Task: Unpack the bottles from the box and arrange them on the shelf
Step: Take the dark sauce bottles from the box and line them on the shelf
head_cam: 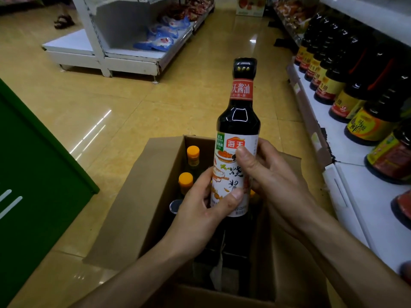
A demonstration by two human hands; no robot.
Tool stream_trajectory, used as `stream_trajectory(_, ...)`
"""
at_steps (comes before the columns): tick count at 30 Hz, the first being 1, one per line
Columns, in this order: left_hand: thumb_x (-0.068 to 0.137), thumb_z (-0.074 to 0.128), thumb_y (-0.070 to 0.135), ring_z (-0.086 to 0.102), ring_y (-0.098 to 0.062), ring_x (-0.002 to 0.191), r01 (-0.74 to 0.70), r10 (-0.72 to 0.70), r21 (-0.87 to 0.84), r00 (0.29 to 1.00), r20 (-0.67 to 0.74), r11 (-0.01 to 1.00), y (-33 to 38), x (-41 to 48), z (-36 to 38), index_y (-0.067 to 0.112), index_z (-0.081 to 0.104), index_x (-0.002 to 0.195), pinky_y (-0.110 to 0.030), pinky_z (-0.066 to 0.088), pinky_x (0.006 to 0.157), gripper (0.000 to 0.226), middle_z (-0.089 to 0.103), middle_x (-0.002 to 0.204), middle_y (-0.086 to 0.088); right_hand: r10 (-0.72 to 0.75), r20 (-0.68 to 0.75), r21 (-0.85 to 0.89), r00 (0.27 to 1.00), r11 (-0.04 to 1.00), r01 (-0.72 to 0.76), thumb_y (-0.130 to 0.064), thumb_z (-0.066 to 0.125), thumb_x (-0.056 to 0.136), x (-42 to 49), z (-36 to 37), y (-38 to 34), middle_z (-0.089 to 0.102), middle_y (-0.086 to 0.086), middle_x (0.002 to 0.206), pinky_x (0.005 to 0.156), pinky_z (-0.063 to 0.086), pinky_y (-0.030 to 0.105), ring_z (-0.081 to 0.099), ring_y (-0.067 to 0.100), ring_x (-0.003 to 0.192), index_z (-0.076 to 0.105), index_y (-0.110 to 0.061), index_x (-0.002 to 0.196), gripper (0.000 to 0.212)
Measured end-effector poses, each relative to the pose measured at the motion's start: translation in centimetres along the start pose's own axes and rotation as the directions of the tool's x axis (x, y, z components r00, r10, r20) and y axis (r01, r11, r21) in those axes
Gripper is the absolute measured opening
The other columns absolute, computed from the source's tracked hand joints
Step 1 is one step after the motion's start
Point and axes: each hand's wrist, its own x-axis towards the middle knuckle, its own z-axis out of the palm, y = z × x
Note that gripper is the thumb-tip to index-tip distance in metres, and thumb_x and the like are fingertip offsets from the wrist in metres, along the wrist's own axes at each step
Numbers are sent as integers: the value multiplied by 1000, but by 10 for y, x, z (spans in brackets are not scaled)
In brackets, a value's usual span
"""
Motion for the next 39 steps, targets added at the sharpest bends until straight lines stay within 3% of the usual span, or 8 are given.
stream_trajectory(4, 88, 68, 21, 68, -16, 120, 41, -41, -8, 999, -13, 999, -8, 12, -2, 23, 52, 140, -38, 56, 102, 54, 71, 129, 0, 26, -29, 7, 999, 1000, -26, -42, 65, 85, 8, -3, 8, 74, 2, 123, 100, 56, 47, 72, 19, 113, 58, -22, 135, 54)
stream_trajectory(11, 83, 76, 22, 68, -15, 118, 183, -183, 38, 983, -4, 982, 17, 17, -14, 25, 51, 141, -36, 58, 99, 63, 70, 129, 1, 118, -29, 24, 993, 993, -117, -42, 62, 84, 2, -6, -10, 71, -1, 129, 102, 54, 48, 68, 17, 119, 52, -25, 142, 62)
stream_trajectory(15, 81, 80, 30, 66, -14, 122, 259, -259, 50, 966, -13, 965, 65, 4, -10, 29, 50, 142, -44, 54, 104, 68, 70, 130, 5, 144, -42, 22, 989, 989, -143, -41, 62, 83, -10, 0, -57, 72, -4, 127, 101, 56, 43, 68, 13, 119, 52, -24, 142, 62)
stream_trajectory(25, 84, 79, 22, 67, -19, 121, 329, -329, -3, 944, -28, 944, 259, -21, 19, 22, 51, 142, -46, 53, 104, 65, 70, 131, -2, 207, -41, 2, 978, 978, -207, -35, 58, 90, -32, 16, -259, 72, -3, 126, 101, 57, 38, 69, 13, 118, 55, -22, 139, 52)
stream_trajectory(29, 84, 78, 18, 69, -16, 117, 333, -333, -29, 942, -34, 943, 369, -31, 34, 24, 54, 139, -34, 56, 96, 60, 72, 126, 0, 222, -17, 3, 975, 975, -222, -35, 60, 98, -40, 22, -369, 71, -1, 130, 103, 55, 44, 67, 16, 121, 54, -21, 142, 47)
stream_trajectory(35, 84, 74, 17, 71, -13, 113, 319, -320, -29, 946, -53, 947, 522, -39, 61, 25, 55, 137, -30, 57, 92, 57, 74, 123, 1, 171, -17, -23, 985, 985, -172, -32, 59, 94, -47, 25, -520, 73, -1, 125, 95, 59, 39, 71, 15, 114, 57, -18, 139, 47)
stream_trajectory(39, 86, 73, 15, 70, -15, 115, 267, -268, -13, 962, -57, 964, 620, -36, 80, 24, 51, 141, -34, 58, 96, 59, 74, 124, 0, 101, -8, -90, 995, 991, -101, -39, 63, 96, -49, 21, -618, 72, -3, 127, 100, 56, 46, 69, 14, 117, 57, -23, 138, 45)
